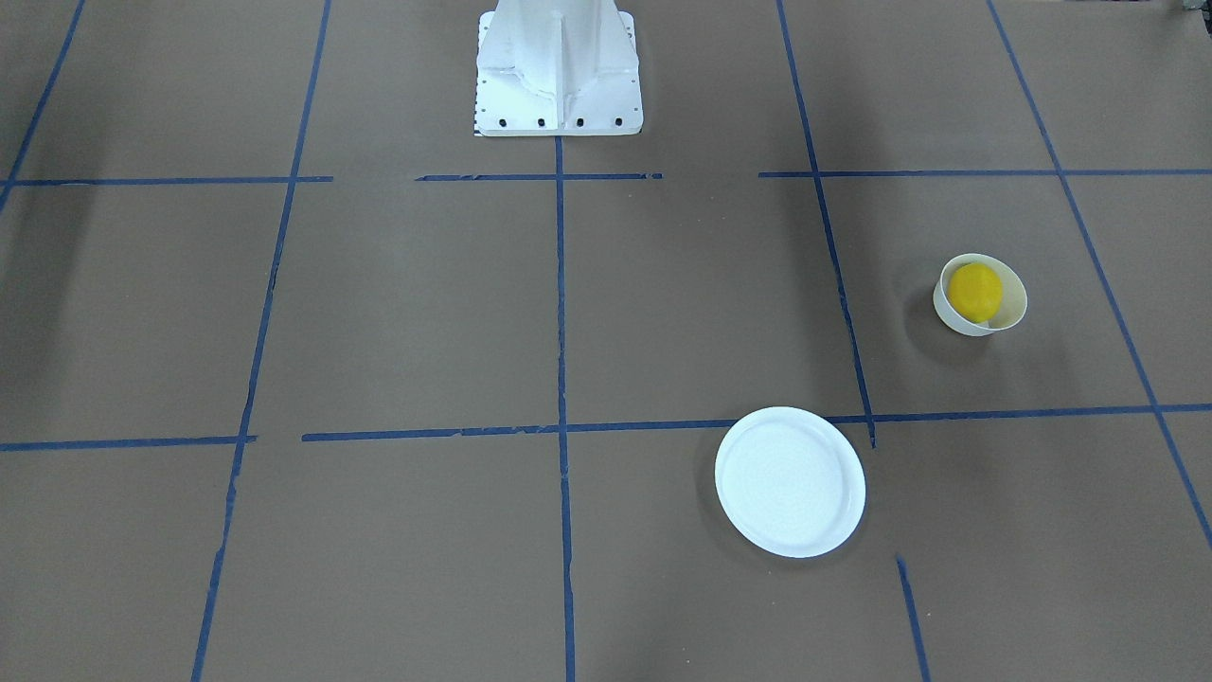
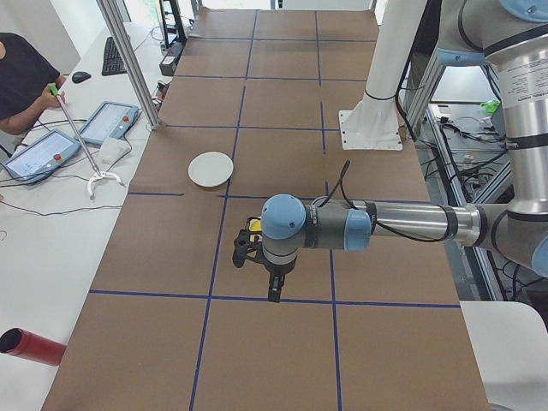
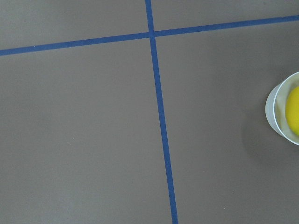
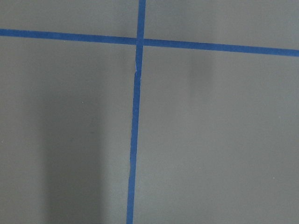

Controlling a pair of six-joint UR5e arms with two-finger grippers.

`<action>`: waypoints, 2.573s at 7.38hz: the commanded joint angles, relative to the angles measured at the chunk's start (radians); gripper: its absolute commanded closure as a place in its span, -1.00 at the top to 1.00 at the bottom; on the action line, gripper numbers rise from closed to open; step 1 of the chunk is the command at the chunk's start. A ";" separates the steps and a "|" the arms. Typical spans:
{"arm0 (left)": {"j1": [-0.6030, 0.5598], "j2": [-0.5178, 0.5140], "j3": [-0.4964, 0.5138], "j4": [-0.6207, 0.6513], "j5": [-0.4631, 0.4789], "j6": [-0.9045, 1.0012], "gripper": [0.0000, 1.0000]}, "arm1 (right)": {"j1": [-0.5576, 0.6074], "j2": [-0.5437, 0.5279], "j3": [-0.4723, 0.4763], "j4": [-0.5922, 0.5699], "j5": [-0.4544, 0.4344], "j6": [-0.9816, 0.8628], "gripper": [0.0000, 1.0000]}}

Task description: Move lemon from plate to bowl

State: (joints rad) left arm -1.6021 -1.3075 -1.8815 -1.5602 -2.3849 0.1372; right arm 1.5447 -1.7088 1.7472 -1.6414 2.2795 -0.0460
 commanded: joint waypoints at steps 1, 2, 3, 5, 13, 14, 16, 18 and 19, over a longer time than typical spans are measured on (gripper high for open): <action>-0.001 0.004 0.001 0.003 -0.010 0.005 1.00 | 0.000 0.000 0.000 0.000 0.000 0.000 1.00; -0.001 -0.002 0.013 0.000 -0.013 -0.001 1.00 | 0.000 0.000 0.000 0.000 0.000 0.000 1.00; 0.001 -0.007 0.013 0.002 -0.010 -0.002 1.00 | 0.000 0.000 0.000 0.000 0.000 0.000 1.00; -0.001 -0.030 -0.002 0.021 0.000 -0.002 1.00 | 0.000 0.000 0.000 0.000 0.000 0.000 1.00; -0.002 -0.045 0.002 0.034 0.001 0.007 1.00 | 0.000 0.000 0.000 0.000 0.000 0.000 1.00; -0.001 -0.058 0.012 0.035 0.001 0.005 1.00 | 0.000 0.000 0.000 0.000 0.000 0.000 1.00; 0.002 -0.093 0.057 0.032 0.001 0.007 1.00 | 0.000 0.000 0.000 0.000 0.000 0.000 1.00; 0.001 -0.153 0.132 0.034 0.001 0.007 1.00 | 0.000 0.000 0.000 0.000 0.000 0.000 1.00; -0.001 -0.153 0.125 0.034 0.001 0.007 1.00 | 0.000 0.000 0.000 0.000 0.000 0.000 1.00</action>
State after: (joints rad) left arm -1.6017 -1.4471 -1.7697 -1.5264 -2.3838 0.1441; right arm 1.5447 -1.7088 1.7472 -1.6414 2.2795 -0.0460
